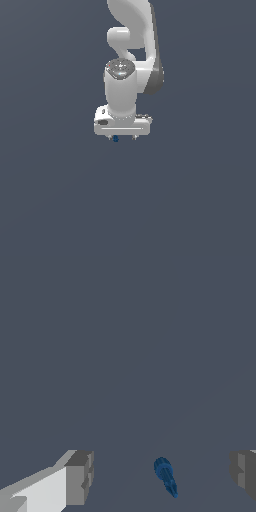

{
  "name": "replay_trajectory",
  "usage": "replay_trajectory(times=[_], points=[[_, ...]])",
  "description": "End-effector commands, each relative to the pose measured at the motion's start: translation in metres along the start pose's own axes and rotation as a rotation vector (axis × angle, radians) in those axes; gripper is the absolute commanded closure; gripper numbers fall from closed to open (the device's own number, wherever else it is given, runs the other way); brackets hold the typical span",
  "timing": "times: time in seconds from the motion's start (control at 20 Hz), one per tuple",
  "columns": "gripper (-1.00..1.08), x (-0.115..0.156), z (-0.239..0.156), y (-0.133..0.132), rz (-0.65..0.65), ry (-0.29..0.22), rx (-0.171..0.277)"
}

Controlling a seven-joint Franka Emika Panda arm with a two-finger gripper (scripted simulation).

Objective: Pick up the object and move it to a goal position.

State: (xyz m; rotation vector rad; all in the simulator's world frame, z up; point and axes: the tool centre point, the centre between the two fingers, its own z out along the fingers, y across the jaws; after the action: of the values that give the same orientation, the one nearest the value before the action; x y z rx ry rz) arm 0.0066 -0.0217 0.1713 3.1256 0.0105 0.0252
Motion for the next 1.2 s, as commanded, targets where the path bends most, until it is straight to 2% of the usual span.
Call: replay_trajectory(times=[0.0,0.4,0.65,1.15], points=[[-0.92,0.000,0.000,0.000,0.000,0.000,0.000],[-0.92,0.006,-0.015,0.026,-0.002,0.031,-0.020],[-0.92,0.006,-0.014,0.026,-0.001,0.031,-0.020],[-0.92,-0.020,0.013,0.032,0.039,0.018,-0.008]])
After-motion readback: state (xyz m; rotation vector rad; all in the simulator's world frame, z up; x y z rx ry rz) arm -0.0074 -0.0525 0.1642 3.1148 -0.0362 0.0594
